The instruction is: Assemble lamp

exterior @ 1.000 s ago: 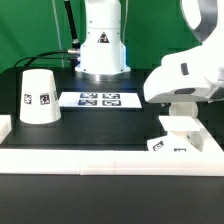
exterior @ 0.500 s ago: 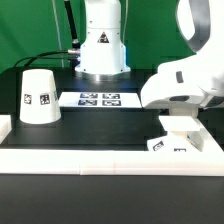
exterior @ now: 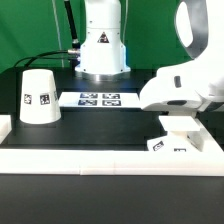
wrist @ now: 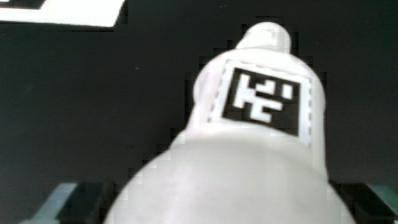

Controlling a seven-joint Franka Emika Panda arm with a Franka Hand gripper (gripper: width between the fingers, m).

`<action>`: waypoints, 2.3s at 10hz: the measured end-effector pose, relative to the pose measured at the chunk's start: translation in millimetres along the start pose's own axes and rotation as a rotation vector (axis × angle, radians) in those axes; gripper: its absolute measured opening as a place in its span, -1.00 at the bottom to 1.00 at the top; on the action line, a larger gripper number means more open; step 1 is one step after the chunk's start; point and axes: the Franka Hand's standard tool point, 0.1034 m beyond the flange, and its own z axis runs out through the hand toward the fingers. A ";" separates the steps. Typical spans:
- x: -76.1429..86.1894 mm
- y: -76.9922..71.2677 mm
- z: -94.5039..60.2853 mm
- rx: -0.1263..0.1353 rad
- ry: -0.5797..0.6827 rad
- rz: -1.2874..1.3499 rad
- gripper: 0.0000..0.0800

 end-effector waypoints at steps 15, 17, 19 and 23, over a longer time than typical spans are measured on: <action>-29.9 41.5 -93.2 -0.027 0.219 -0.249 0.44; -27.2 44.0 -95.9 -0.031 0.340 -0.254 0.44; -32.2 49.5 -111.3 -0.042 0.463 -0.286 0.44; -34.8 69.0 -148.0 -0.076 0.741 -0.333 0.44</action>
Offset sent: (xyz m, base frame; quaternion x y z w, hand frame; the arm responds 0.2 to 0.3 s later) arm 0.0000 0.0000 0.0000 0.0000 0.0000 0.0000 1.0000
